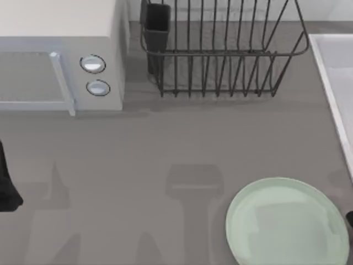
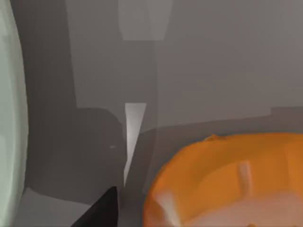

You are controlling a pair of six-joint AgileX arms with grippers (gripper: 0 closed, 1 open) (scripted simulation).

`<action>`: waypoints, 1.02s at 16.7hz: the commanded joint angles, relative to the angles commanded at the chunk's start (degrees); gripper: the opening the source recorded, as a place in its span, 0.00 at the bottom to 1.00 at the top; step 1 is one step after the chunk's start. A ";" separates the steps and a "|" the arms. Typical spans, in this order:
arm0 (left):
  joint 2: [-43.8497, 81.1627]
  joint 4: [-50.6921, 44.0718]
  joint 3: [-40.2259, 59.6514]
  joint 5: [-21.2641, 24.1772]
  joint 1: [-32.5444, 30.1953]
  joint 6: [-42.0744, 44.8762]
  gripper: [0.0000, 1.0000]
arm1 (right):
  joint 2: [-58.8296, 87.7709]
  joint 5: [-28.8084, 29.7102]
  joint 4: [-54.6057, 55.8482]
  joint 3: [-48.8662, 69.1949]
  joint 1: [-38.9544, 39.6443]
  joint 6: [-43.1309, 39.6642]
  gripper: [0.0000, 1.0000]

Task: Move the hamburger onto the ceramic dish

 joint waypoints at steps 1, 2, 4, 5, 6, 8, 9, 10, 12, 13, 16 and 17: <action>0.00 0.00 0.00 0.00 0.00 0.00 1.00 | 0.00 0.00 0.00 0.00 0.00 0.00 1.00; 0.00 0.00 0.00 0.00 0.00 0.00 1.00 | 0.00 0.00 0.00 0.00 0.00 0.00 0.92; 0.00 0.00 0.00 0.00 0.00 0.00 1.00 | 0.00 0.00 0.00 0.00 0.00 0.00 0.77; 0.00 0.00 0.00 0.00 0.00 0.00 1.00 | 0.00 0.00 0.00 0.00 0.00 0.00 0.70; 0.00 0.00 0.00 0.00 0.00 0.00 1.00 | 0.00 0.00 0.00 0.00 0.00 0.00 0.62; 0.00 0.00 0.00 0.00 0.00 0.00 1.00 | 0.00 0.00 0.00 0.00 0.00 0.00 0.47; 0.00 0.00 0.00 0.00 0.00 0.00 1.00 | 0.00 0.00 0.00 0.00 0.00 0.00 0.40; 0.00 0.00 0.00 0.00 0.00 0.00 1.00 | 0.00 0.00 0.00 0.00 0.00 0.00 0.32; 0.00 0.00 0.00 0.00 0.00 0.00 1.00 | 0.00 0.00 0.00 0.00 0.00 0.00 0.17; 0.00 0.00 0.00 0.00 0.00 0.00 1.00 | 0.00 0.00 0.00 0.00 0.00 0.00 0.10; 0.00 0.00 0.00 0.00 0.00 0.00 1.00 | 0.00 0.00 0.00 0.00 0.00 0.00 0.00; 0.00 0.00 0.00 0.00 0.00 0.00 1.00 | 0.00 0.00 0.00 0.00 0.00 0.00 0.00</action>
